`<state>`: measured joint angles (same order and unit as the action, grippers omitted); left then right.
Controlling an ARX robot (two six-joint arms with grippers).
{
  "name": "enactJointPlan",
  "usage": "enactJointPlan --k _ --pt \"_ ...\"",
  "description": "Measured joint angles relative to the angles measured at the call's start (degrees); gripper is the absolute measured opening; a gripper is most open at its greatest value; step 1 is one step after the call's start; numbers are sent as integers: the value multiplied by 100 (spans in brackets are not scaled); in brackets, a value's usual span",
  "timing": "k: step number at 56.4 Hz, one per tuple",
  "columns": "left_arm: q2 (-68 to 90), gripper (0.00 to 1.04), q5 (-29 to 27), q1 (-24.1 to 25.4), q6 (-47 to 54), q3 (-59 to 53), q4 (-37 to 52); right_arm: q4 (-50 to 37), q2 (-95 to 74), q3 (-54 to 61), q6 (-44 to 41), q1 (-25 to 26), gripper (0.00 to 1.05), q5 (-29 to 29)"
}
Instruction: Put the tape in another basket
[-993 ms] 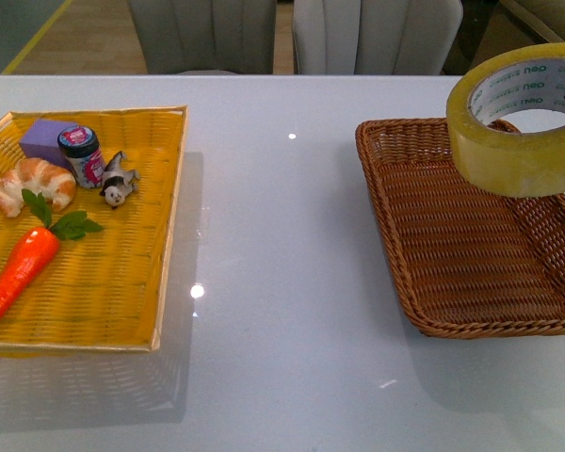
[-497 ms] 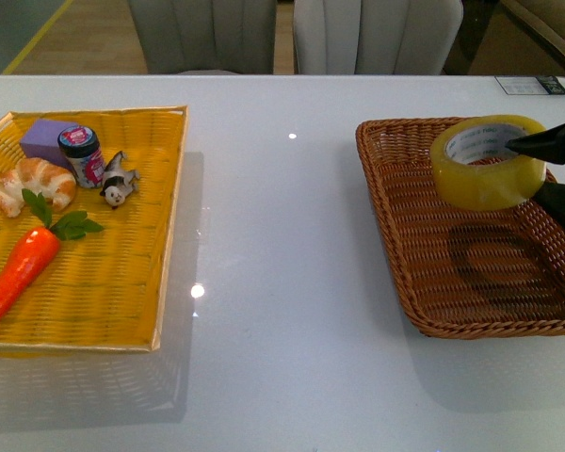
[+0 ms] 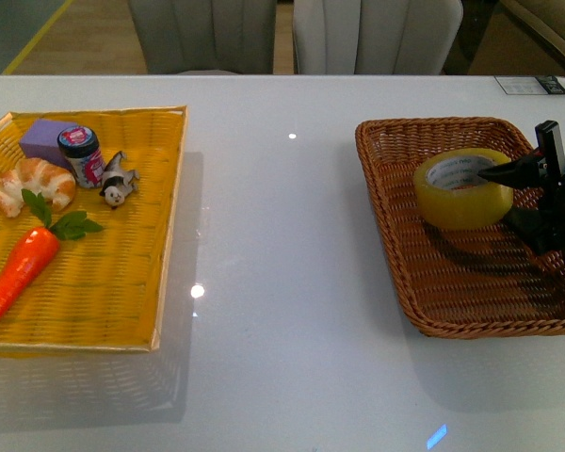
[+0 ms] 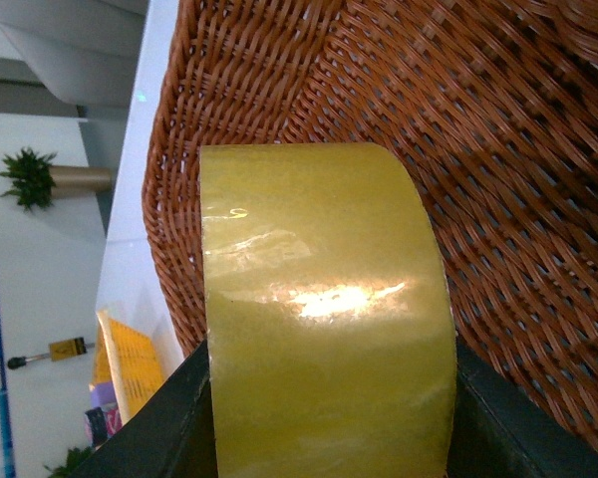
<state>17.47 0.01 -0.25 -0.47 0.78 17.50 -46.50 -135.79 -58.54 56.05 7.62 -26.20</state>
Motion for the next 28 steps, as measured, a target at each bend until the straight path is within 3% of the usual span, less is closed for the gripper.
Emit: enactJointPlan --k 21,28 --pt "-619 2 0 0 0 0 -614 -122 -76 -105 181 24 48 -39" --pt "-896 2 -2 0 2 2 -927 -181 -76 -4 214 28 69 -68"
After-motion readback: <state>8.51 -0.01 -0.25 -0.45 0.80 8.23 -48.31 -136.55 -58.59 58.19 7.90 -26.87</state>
